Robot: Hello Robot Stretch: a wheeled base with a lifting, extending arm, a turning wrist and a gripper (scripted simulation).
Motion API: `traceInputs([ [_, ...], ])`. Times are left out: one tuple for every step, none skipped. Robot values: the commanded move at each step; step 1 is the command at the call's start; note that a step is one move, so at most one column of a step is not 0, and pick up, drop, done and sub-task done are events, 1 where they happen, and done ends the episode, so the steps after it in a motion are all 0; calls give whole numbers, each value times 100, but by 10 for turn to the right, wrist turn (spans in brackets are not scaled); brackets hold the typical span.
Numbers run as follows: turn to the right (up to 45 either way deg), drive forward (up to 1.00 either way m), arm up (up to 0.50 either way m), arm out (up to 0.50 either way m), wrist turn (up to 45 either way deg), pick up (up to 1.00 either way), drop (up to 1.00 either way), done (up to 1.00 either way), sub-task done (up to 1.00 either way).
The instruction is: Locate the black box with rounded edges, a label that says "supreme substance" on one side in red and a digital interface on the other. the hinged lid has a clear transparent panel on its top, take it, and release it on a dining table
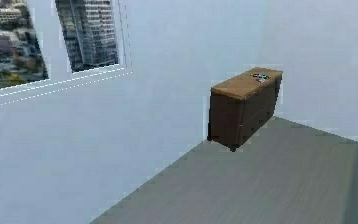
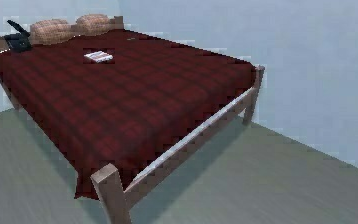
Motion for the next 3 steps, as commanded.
traceInputs([
  [210,0,0,0,0,0,0,0,0],
  [0,100,0,0,0,0,0,0,0],
  [30,0,0,0,0,0,0,0,0],
])
